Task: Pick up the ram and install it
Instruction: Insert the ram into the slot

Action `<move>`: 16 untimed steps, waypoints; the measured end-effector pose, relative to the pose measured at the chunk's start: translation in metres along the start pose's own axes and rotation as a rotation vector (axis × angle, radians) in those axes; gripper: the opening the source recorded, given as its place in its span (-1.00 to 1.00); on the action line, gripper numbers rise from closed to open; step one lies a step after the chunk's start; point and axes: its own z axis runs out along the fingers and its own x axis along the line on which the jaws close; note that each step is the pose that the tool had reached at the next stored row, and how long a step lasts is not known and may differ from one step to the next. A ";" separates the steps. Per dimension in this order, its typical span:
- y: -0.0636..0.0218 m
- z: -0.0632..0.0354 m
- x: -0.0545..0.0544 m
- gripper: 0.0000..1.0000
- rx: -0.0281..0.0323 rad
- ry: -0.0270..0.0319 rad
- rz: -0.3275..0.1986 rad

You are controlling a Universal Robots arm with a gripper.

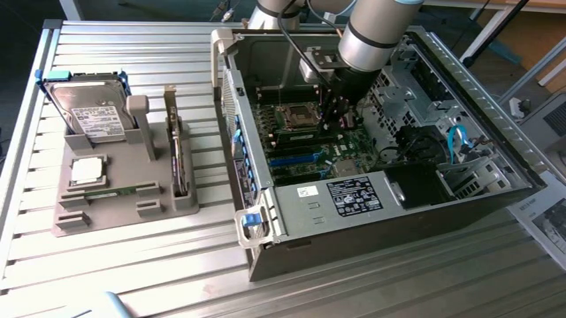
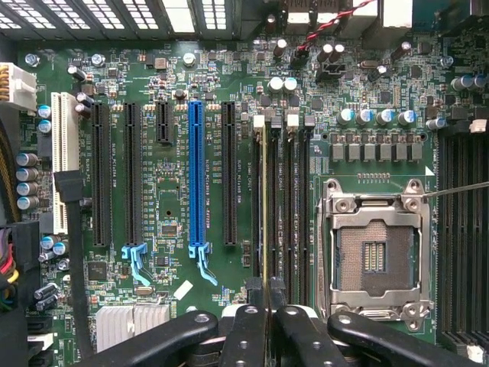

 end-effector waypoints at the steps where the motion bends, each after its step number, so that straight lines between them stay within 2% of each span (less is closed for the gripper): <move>1: 0.0000 -0.0006 0.000 -0.76 0.0000 0.0003 0.000; 16: 0.0001 -0.0028 0.001 -0.76 -0.0001 0.0006 0.000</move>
